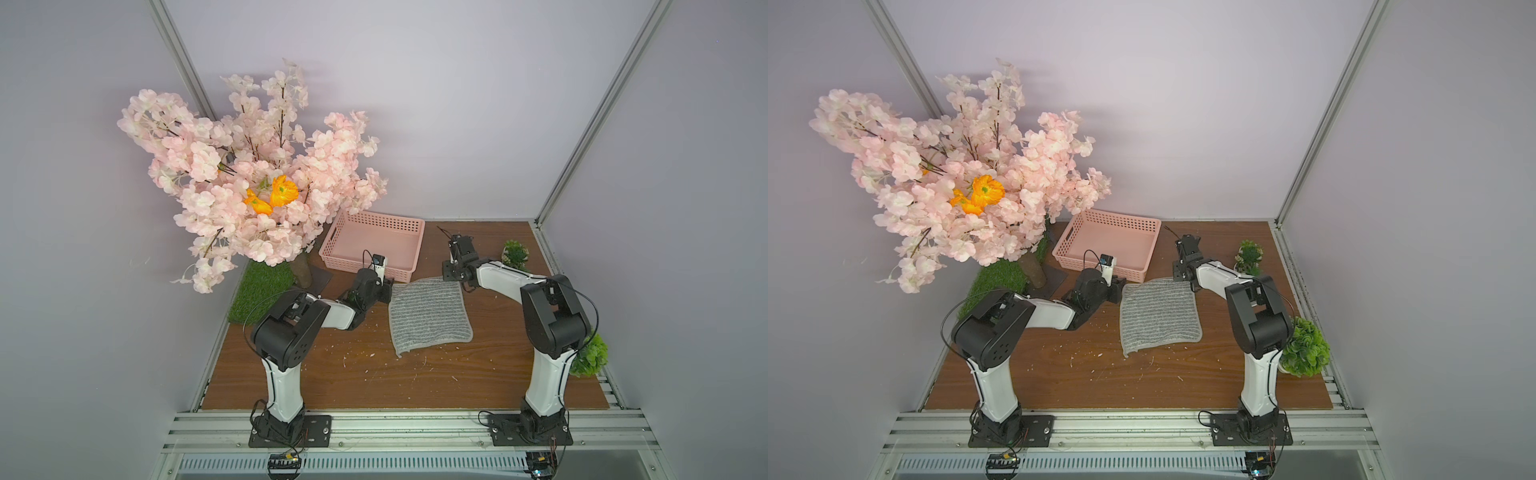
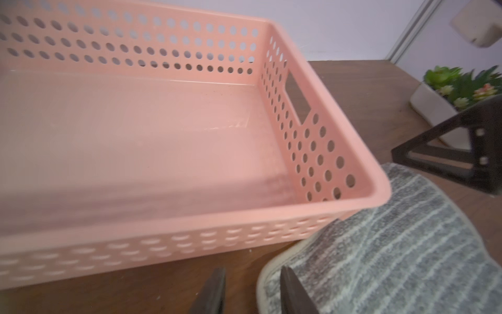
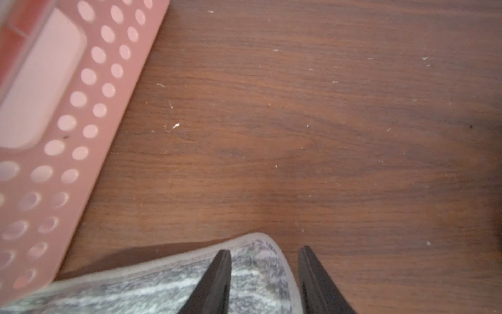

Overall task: Fold the square dishcloth
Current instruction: Fold the cleaning item at the center of the board.

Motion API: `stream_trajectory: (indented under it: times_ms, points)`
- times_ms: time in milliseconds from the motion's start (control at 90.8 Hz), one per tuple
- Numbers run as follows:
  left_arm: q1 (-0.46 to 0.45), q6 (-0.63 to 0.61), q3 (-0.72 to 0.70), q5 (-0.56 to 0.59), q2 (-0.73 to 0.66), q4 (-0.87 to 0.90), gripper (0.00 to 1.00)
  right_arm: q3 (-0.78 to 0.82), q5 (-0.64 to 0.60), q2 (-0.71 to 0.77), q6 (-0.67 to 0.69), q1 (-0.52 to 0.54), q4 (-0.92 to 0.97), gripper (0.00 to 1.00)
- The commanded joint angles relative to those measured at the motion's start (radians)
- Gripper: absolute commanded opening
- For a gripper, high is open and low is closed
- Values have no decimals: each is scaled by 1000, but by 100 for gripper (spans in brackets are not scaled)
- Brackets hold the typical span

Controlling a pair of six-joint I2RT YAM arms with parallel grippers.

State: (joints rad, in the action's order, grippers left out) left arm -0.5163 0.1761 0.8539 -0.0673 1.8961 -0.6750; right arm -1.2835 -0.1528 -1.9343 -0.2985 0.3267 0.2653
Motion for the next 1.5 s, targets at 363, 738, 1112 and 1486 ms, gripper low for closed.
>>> stream_trajectory:
  times_ms: [363, 738, 1112, 1486]
  points:
    - [34, -11, 164, -112, 72, 319, 46, -23, 21, -13, 12, -7, 29, 42]
    - [33, -16, 198, -132, 127, 373, 46, -18, 32, -15, 15, -6, 26, 42]
    - [34, -15, 205, -115, 159, 364, 15, -24, 39, -38, 19, -10, 28, 42]
    - [33, -18, 131, -157, 97, 255, 1, -52, 31, -93, 30, -15, 27, 35]
